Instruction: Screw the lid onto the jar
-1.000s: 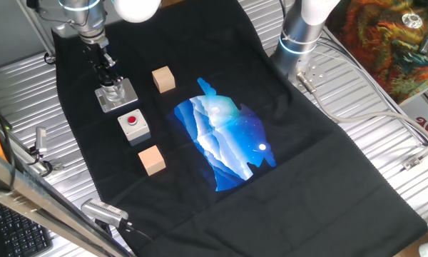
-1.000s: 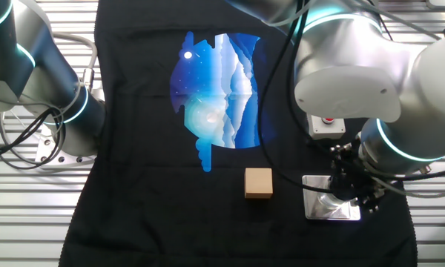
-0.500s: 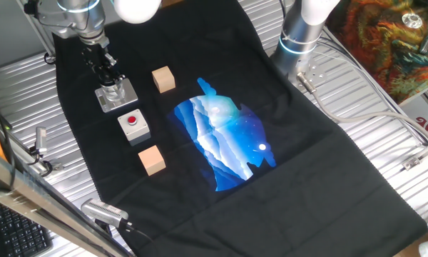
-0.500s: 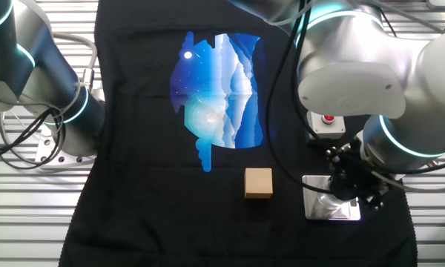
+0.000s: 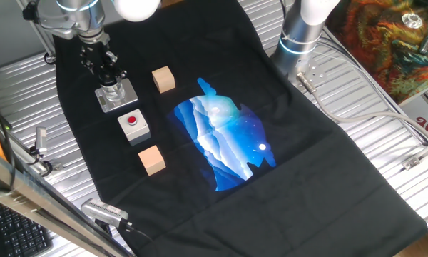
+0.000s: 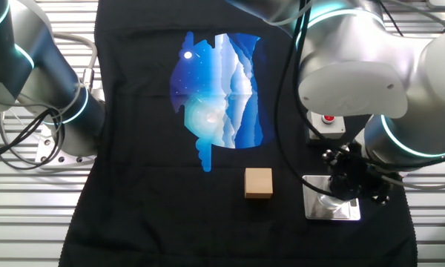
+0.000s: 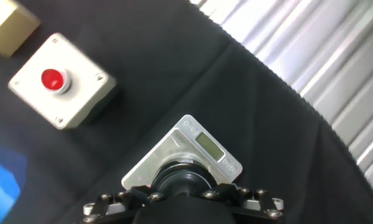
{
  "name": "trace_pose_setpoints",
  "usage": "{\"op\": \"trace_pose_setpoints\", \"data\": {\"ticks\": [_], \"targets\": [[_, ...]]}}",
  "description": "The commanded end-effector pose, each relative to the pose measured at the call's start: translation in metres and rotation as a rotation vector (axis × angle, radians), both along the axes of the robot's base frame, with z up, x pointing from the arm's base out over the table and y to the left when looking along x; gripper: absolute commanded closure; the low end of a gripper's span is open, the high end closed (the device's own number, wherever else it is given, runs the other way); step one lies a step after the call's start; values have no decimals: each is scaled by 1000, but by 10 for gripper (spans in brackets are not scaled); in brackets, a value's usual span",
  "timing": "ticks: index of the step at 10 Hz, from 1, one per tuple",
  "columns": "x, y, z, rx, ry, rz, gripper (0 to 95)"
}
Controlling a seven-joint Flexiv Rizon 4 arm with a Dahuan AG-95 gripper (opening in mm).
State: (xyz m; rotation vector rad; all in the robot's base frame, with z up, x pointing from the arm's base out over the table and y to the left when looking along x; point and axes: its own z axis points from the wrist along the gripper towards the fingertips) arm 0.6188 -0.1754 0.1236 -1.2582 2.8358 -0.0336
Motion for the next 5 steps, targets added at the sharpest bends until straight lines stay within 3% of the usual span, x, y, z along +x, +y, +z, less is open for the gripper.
{"op": "trace_pose_setpoints", "data": {"ticks": [1,5], "targets": [[1,0,2,-1,-22,112,190],[1,0,0,-2,-22,97,190]]}}
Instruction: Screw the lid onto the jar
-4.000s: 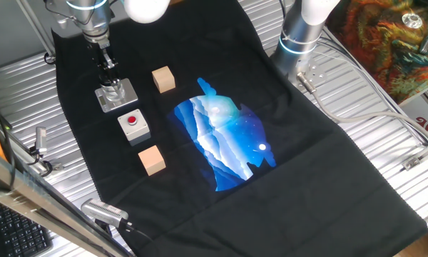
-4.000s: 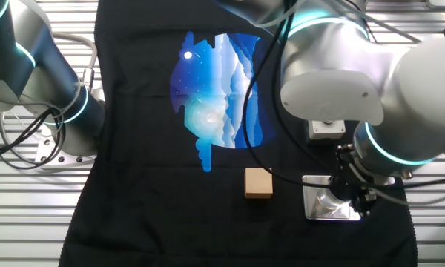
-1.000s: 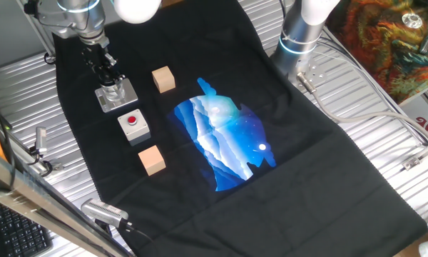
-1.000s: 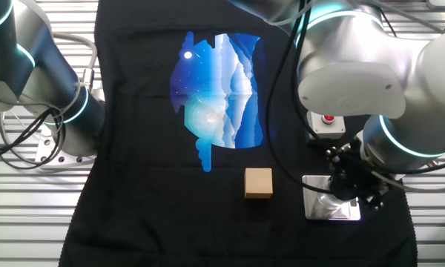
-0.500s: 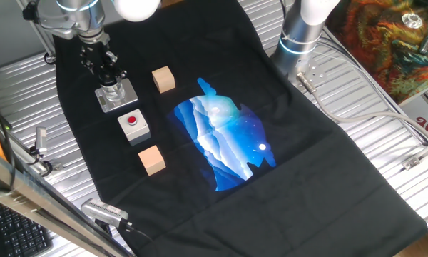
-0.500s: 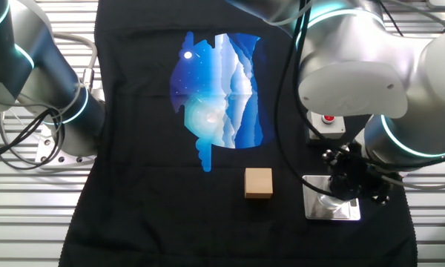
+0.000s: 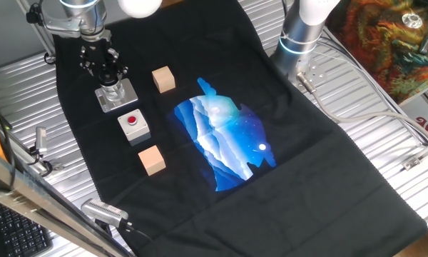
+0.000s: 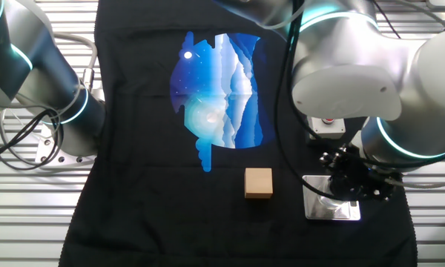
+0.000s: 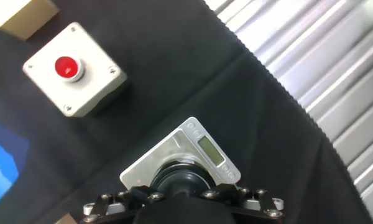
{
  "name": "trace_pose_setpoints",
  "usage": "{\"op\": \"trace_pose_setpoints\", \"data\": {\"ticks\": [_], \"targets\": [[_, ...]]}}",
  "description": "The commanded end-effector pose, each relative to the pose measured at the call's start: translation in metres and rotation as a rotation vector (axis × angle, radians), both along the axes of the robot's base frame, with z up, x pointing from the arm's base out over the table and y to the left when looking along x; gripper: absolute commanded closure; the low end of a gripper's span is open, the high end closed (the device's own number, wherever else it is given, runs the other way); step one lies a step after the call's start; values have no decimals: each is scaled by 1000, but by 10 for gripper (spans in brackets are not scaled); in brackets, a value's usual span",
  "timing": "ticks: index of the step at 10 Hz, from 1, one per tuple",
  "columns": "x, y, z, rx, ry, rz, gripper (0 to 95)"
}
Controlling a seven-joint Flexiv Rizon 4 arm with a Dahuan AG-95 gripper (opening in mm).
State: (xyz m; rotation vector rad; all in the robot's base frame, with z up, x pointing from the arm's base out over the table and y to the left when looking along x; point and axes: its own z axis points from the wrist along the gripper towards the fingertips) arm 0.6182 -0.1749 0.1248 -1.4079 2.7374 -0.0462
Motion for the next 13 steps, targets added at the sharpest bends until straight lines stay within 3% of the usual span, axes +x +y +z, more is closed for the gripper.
{"op": "trace_pose_setpoints", "data": {"ticks": [1,3,13], "targets": [[1,-1,-2,-2,3,-21,190],[1,-1,-8,1,0,-22,190],[1,-1,-8,-2,2,-43,190]]}}
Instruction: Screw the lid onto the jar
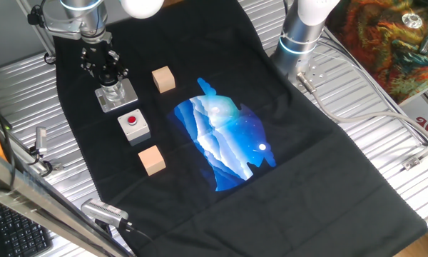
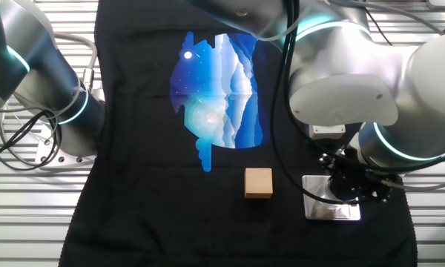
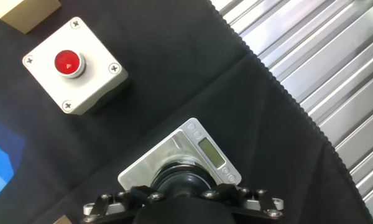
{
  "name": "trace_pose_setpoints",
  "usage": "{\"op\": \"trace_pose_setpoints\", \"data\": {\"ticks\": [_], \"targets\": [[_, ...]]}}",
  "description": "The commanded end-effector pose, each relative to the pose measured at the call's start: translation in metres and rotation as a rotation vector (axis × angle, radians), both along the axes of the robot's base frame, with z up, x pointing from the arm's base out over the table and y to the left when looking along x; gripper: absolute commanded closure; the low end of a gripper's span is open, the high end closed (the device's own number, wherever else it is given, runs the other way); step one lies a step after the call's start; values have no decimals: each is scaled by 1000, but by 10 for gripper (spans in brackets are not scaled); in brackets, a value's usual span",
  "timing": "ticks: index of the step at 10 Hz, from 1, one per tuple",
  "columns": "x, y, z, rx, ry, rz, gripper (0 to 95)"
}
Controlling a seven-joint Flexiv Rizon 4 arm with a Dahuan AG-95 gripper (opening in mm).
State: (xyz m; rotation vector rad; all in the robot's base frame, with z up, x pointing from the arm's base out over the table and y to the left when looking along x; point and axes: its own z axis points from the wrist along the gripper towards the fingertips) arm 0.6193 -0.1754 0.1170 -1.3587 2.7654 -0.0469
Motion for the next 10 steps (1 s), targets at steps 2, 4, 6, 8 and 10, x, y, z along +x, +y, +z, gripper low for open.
{"op": "trace_pose_setpoints", "data": {"ticks": [2,4,6,8,10], "targets": [[0,0,0,-1,-1,-12,190],[0,0,0,0,-1,-16,190],[0,0,0,0,-1,-21,190],[0,0,0,2,0,-20,190],[0,0,0,3,0,-22,380]]}}
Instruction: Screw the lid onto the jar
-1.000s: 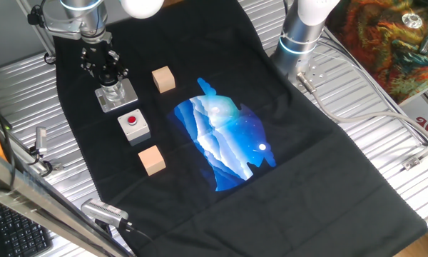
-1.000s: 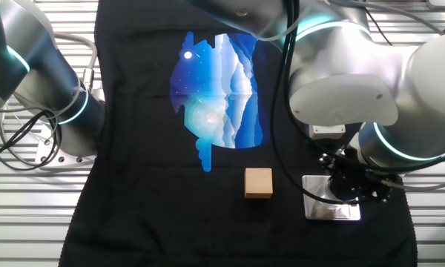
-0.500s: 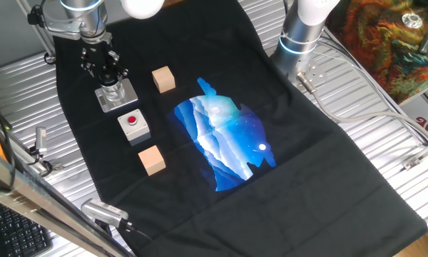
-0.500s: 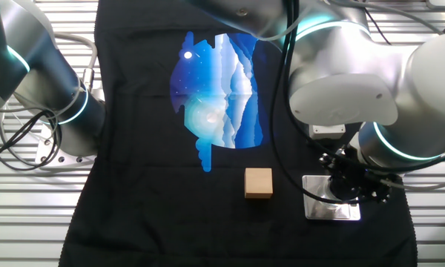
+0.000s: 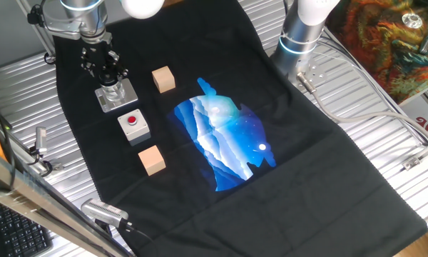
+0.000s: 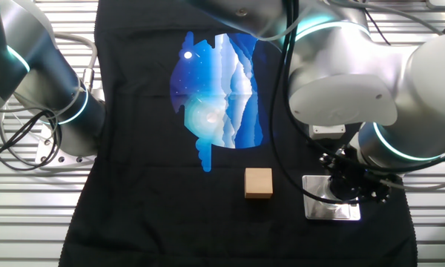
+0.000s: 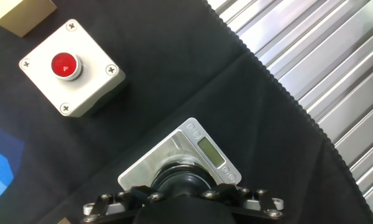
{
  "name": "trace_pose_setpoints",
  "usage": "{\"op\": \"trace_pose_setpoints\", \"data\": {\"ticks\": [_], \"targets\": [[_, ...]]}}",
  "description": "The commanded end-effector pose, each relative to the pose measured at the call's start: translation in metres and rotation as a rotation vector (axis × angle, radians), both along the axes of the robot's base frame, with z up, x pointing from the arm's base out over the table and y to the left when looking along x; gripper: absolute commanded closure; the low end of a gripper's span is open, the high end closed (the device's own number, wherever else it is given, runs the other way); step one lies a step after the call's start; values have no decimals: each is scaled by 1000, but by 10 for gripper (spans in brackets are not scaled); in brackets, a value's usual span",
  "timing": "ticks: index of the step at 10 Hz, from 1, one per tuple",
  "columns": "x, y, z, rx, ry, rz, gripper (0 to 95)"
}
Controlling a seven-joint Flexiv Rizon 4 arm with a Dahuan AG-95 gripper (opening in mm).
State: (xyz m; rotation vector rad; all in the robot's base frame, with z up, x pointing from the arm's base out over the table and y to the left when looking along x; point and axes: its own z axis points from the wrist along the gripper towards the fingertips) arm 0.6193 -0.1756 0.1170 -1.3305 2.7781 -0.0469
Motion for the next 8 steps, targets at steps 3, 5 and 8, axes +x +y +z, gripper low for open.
{"op": "trace_pose_setpoints", "data": {"ticks": [3,5,8], "targets": [[0,0,0,2,4,-18,380],[0,0,0,1,0,-37,950],[0,0,0,13,0,-50,950]]}}
